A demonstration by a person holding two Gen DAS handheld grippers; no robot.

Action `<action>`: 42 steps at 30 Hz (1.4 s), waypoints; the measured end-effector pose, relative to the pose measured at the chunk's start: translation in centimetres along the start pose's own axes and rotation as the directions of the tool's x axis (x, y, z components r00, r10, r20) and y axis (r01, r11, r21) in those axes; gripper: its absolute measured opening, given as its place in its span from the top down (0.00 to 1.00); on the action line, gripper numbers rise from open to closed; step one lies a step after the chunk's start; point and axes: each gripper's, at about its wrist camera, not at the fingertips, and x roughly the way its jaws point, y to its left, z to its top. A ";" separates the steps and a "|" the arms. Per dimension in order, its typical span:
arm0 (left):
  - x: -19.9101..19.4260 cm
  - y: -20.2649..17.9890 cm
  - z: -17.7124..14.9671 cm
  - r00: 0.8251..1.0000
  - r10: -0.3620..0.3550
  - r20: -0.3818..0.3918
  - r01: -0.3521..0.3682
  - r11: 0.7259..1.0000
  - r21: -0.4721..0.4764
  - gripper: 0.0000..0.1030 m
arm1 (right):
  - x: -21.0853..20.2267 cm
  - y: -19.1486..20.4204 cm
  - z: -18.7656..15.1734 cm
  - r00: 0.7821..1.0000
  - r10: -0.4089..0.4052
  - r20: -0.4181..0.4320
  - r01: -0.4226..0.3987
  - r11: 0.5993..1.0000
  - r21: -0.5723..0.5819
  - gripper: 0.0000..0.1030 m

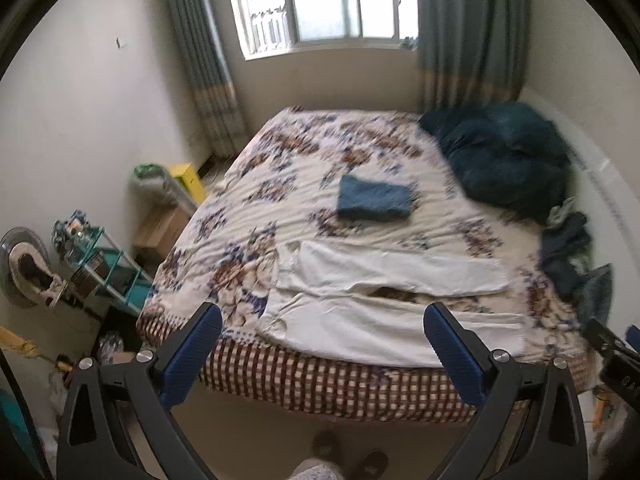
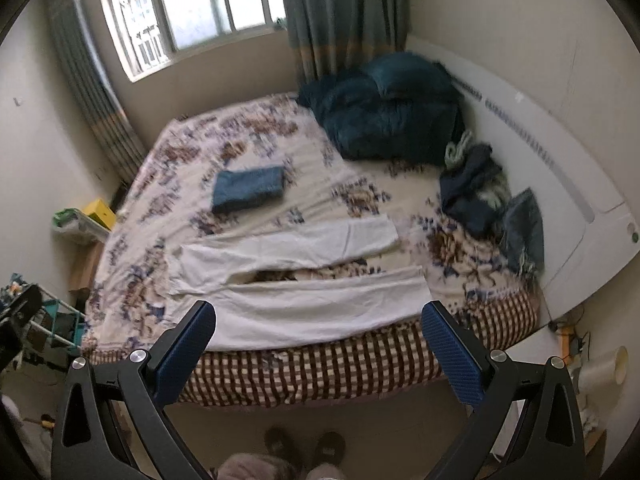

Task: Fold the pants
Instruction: 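Lower both tools and grasp the white pant leg hems together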

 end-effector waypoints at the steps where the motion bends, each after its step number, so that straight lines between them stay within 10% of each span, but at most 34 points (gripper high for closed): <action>1: 1.7 -0.1 0.0 1.000 0.008 -0.029 -0.008 1.000 0.002 0.00 | 1.4 -0.1 0.3 1.000 -0.013 -0.018 0.013 1.000 0.001 0.00; 14: 26.5 -1.8 5.5 0.962 0.023 -0.273 -0.007 0.998 0.059 0.00 | 28.6 2.8 6.3 0.950 -0.117 -0.289 0.117 0.993 -0.019 0.00; 30: 59.5 -9.0 7.3 0.883 0.067 -0.465 0.070 0.960 0.271 0.00 | 63.7 7.8 12.9 0.895 -0.178 -0.409 0.179 0.983 -0.036 0.00; 34: 66.3 -13.3 5.9 0.857 0.092 -0.508 0.180 0.869 0.461 0.00 | 71.4 9.4 13.2 0.865 -0.178 -0.469 0.136 0.983 -0.123 0.00; 42: 73.7 -19.1 3.1 0.783 0.183 -0.594 0.422 0.546 0.724 0.00 | 82.3 13.9 13.3 0.795 -0.314 -0.519 0.000 0.856 -0.517 0.00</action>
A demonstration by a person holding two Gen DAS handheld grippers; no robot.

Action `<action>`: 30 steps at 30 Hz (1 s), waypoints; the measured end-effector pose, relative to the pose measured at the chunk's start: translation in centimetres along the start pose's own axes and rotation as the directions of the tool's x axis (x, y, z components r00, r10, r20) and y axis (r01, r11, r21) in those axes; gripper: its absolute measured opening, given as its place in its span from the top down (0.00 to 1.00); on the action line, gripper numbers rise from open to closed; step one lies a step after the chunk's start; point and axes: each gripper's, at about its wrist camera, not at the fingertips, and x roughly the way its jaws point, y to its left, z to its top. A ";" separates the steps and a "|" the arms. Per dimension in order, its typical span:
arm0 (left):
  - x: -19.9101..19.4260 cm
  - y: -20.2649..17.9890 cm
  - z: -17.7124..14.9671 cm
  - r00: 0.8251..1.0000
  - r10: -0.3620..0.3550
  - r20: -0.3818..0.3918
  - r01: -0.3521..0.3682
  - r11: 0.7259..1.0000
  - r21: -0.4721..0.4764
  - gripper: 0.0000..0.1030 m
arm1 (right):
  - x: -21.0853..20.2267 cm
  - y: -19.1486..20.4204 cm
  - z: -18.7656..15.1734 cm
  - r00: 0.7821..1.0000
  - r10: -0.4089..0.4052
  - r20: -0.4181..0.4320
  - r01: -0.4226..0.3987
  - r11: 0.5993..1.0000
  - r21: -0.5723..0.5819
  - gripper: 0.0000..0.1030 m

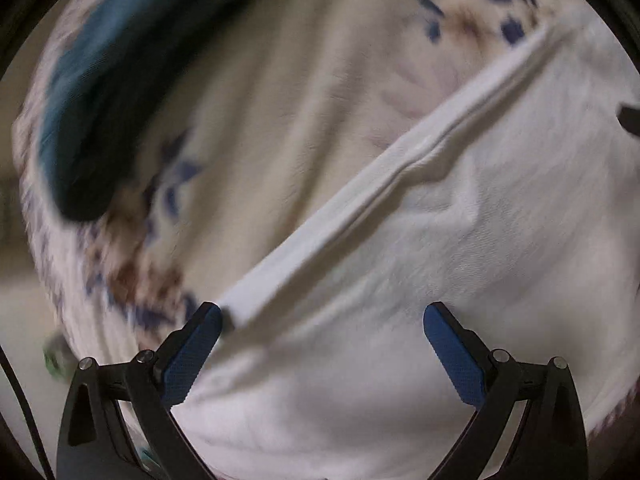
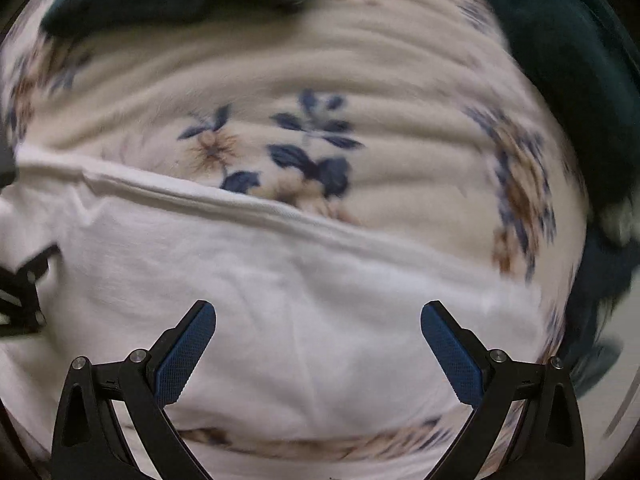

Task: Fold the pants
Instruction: 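Lower both tools and grasp the white pant leg hems together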

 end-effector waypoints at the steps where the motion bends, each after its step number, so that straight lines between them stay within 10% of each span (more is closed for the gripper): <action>1: 0.3 0.0 0.2 1.000 -0.014 -0.012 0.014 0.999 0.031 0.00 | 1.1 0.5 1.1 0.999 -0.007 -0.041 0.004 0.997 -0.081 0.00; 7: 1.5 0.6 1.7 0.990 -0.122 -0.073 0.132 0.978 0.161 0.04 | 5.6 1.7 3.6 0.981 -0.080 -0.180 0.008 0.930 -0.367 0.00; 10: 1.0 1.5 1.9 0.981 -0.172 -0.086 0.184 0.970 0.160 0.25 | 6.6 1.9 5.4 0.977 -0.075 -0.197 -0.014 0.909 -0.416 0.03; 12: -0.6 2.8 2.2 0.976 -0.204 -0.076 0.213 0.968 0.133 0.60 | 6.7 2.0 6.4 0.975 -0.010 -0.222 -0.088 0.900 -0.426 0.36; 15: -2.6 5.0 1.9 0.968 -0.248 -0.044 0.250 0.968 0.038 0.86 | 6.5 1.8 7.6 0.965 0.066 -0.252 -0.163 0.908 -0.385 0.83; 26: -10.0 7.4 -6.6 0.920 -0.357 0.163 0.391 0.863 -0.319 0.93 | 0.9 -1.1 4.5 0.957 0.238 -0.168 -0.265 0.952 -0.156 0.95; 30: -12.7 5.4 -10.8 0.928 -0.330 0.175 0.374 0.809 -0.454 0.93 | -1.3 -2.1 1.1 0.939 0.319 -0.132 -0.325 0.945 -0.029 0.96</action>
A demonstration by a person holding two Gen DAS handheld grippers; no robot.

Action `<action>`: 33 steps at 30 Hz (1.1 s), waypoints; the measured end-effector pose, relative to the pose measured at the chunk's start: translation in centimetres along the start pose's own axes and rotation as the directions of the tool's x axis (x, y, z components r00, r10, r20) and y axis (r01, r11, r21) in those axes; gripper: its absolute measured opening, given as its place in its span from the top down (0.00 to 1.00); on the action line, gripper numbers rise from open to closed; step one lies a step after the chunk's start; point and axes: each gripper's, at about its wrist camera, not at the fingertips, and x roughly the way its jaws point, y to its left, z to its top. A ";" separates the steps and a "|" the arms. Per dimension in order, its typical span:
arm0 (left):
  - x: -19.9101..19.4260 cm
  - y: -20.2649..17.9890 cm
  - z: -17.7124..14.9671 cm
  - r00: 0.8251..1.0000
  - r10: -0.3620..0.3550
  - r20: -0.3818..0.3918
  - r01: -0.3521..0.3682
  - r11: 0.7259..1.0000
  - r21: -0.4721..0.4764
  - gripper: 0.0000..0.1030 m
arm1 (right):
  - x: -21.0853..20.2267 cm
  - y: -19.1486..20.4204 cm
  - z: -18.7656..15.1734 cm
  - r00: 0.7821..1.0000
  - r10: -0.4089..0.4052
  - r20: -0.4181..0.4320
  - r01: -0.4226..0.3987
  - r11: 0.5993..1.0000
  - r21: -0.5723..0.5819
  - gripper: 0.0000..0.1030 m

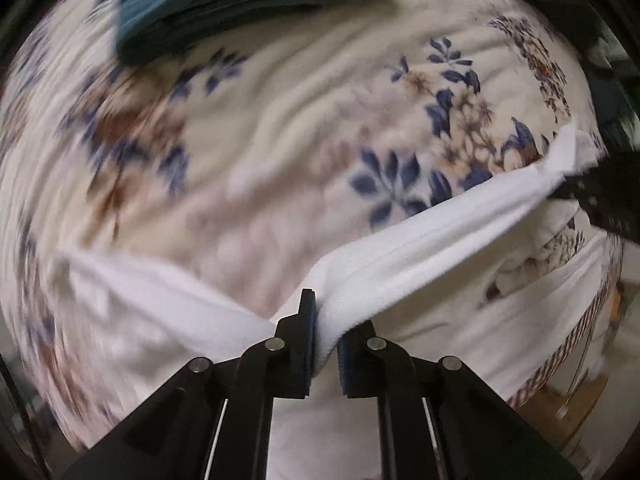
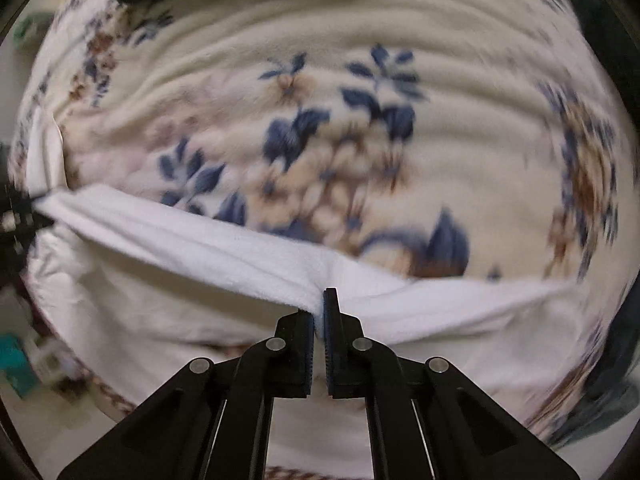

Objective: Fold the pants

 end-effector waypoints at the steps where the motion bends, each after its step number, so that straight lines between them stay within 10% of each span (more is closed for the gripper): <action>1: 0.2 -0.1 -1.6 1.000 -0.005 -0.008 0.005 1.000 -0.027 0.93 | -0.3 0.2 -1.2 1.000 0.018 0.006 -0.018 0.999 0.032 0.96; 11: 7.2 -4.5 -17.4 0.976 -0.191 -0.106 0.147 0.933 -0.330 0.93 | 5.5 4.4 -22.9 0.995 0.089 -0.043 -0.078 0.974 0.211 0.96; 17: 14.4 -5.2 -20.8 0.964 -0.191 -0.185 0.112 0.922 -0.371 0.92 | 12.1 6.3 -27.5 0.992 0.064 -0.112 -0.038 0.974 0.221 0.96; 23: 13.4 -6.7 -19.8 0.981 -0.079 -0.175 0.014 0.938 -0.345 0.88 | 13.9 7.0 -27.2 0.991 0.042 -0.127 -0.008 0.966 0.257 0.92; 26: 10.9 -7.8 -19.0 0.990 -0.007 -0.144 -0.037 0.953 -0.302 0.67 | 13.1 7.7 -27.2 0.992 0.052 -0.117 -0.018 0.962 0.273 0.67; 29: 8.1 -8.2 -18.8 0.996 0.025 -0.083 -0.049 0.954 -0.297 0.15 | 11.1 8.5 -27.6 0.993 0.090 -0.074 -0.064 0.953 0.297 0.26; 33: 4.2 -7.7 -18.4 0.994 0.105 0.011 -0.096 0.948 -0.303 0.09 | 7.8 9.2 -28.1 1.000 0.025 -0.016 -0.019 0.950 0.310 0.17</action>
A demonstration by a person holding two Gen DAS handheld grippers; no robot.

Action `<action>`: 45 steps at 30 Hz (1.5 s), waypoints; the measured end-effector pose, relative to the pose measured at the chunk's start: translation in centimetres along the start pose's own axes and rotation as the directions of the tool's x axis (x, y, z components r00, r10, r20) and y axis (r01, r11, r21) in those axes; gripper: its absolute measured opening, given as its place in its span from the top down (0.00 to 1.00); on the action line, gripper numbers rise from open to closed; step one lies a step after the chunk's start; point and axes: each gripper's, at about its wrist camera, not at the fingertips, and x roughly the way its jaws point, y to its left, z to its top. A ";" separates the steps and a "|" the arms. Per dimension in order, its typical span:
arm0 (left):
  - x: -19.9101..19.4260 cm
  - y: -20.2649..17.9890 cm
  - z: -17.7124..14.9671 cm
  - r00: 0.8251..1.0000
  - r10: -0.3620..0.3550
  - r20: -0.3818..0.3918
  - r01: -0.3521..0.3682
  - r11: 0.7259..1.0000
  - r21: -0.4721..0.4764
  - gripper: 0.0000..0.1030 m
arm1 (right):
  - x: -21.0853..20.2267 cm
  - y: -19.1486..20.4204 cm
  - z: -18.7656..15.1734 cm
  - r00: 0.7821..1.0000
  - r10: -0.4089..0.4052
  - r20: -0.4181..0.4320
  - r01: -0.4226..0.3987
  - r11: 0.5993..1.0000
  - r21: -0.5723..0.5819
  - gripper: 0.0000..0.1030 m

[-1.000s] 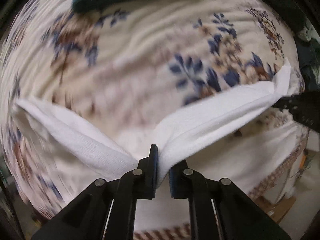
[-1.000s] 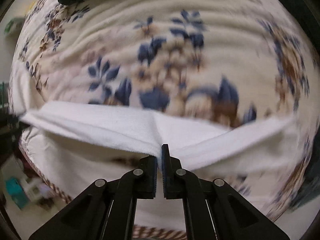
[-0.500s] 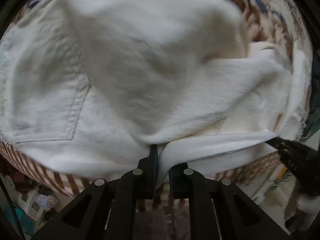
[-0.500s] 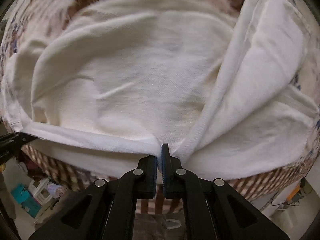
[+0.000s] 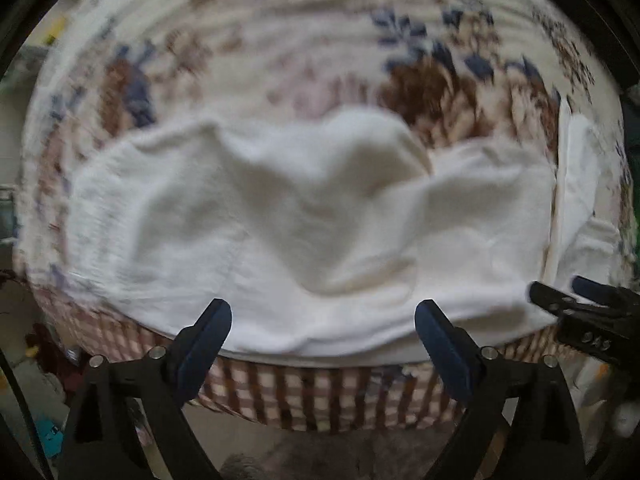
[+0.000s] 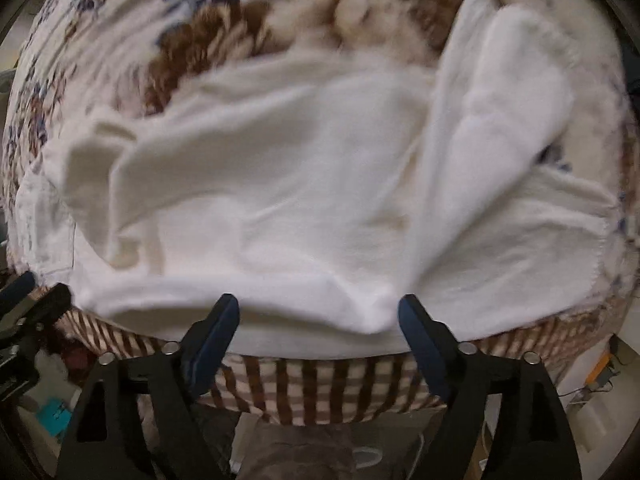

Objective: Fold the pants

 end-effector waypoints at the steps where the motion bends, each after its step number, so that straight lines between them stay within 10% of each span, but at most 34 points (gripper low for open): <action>1: -0.7 0.0 0.4 1.000 0.007 0.024 -0.007 1.000 -0.002 0.09 | -0.9 0.0 0.0 1.000 -0.015 0.027 0.014 1.000 0.015 0.17; 14: 0.3 -2.0 11.0 0.973 0.076 0.216 -0.076 0.997 -0.007 0.09 | -3.6 -10.2 10.3 0.971 -0.172 0.163 0.131 0.962 0.239 0.17; 22: 1.2 -3.6 13.5 0.973 0.102 0.208 -0.109 0.994 0.024 0.09 | 2.0 -12.4 17.3 0.972 -0.210 0.100 0.180 0.952 0.249 0.20; 24: 1.6 -4.1 12.8 0.978 0.099 0.182 -0.108 0.993 0.041 0.09 | 2.2 -13.2 17.2 0.969 -0.215 0.121 0.173 0.942 0.289 0.69; 26: 1.8 -4.5 11.7 0.984 0.088 0.155 -0.098 0.993 0.060 0.09 | 1.1 -14.4 15.8 0.966 -0.202 0.160 0.133 0.923 0.362 0.85; 35: 3.8 -4.7 6.6 0.998 0.043 0.056 -0.048 0.994 0.095 0.09 | -0.3 -25.6 -0.7 0.962 -0.072 0.262 -0.140 0.695 0.706 0.89; 38: 4.8 -4.9 5.9 0.999 0.042 0.029 -0.044 0.995 0.094 0.09 | 4.2 -28.0 -3.7 0.967 0.106 0.230 -0.247 0.587 0.771 0.88; 40: 5.0 -5.2 5.7 0.999 0.046 0.026 -0.048 0.995 0.091 0.09 | 6.1 -29.0 -4.5 0.932 0.216 0.289 -0.361 0.513 0.779 0.80; 42: 4.8 -5.5 5.8 0.998 0.048 0.036 -0.051 0.995 0.087 0.09 | 6.3 -29.7 -5.0 0.911 0.214 0.353 -0.413 0.479 0.775 0.49; 45: 4.6 -6.3 6.1 0.997 0.054 0.047 -0.058 0.995 0.085 0.09 | 6.9 -31.2 -4.9 0.889 0.197 0.413 -0.457 0.425 0.781 0.48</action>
